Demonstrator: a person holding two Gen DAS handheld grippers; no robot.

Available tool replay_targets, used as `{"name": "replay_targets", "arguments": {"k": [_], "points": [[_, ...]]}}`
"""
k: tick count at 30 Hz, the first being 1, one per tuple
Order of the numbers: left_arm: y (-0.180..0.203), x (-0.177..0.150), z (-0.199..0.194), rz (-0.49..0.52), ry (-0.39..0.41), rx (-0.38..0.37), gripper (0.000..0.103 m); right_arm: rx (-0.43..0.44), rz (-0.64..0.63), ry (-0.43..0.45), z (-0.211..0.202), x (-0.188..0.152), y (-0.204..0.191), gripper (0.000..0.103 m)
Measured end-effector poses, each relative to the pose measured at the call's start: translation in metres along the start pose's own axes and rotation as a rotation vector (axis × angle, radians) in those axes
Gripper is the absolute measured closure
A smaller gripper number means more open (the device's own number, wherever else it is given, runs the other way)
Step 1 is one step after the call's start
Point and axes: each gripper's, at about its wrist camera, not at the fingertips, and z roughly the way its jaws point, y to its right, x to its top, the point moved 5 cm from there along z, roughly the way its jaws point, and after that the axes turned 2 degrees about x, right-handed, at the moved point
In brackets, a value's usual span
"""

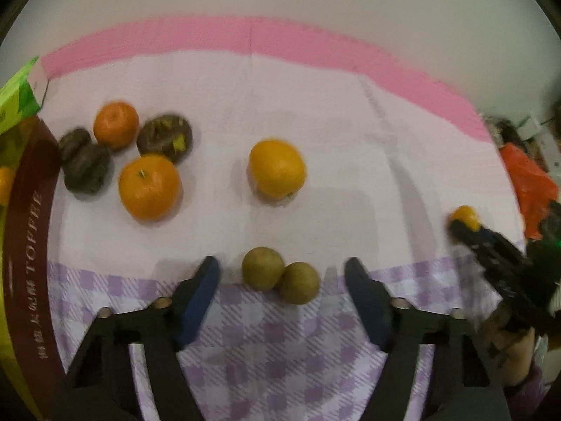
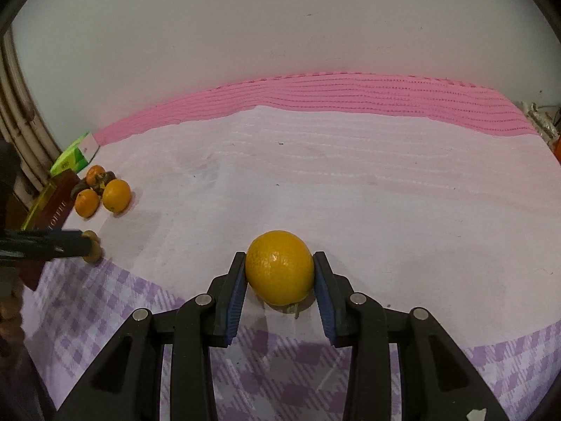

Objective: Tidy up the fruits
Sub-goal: 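Grasp two small brown fruits together with the left gripper while the right gripper holds the orange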

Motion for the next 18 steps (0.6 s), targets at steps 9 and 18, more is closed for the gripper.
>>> {"name": "replay_targets", "arguments": {"k": [9, 18], "points": [[0.014, -0.009, 0.003, 0.024, 0.008, 0.060, 0.058, 0.027, 0.024, 0.004, 0.000, 0.000, 0.005, 0.068], [-0.004, -0.024, -0.052, -0.018, 0.112, 0.009, 0.058, 0.026, 0.026, 0.004, 0.000, 0.000, 0.005, 0.068]]}}
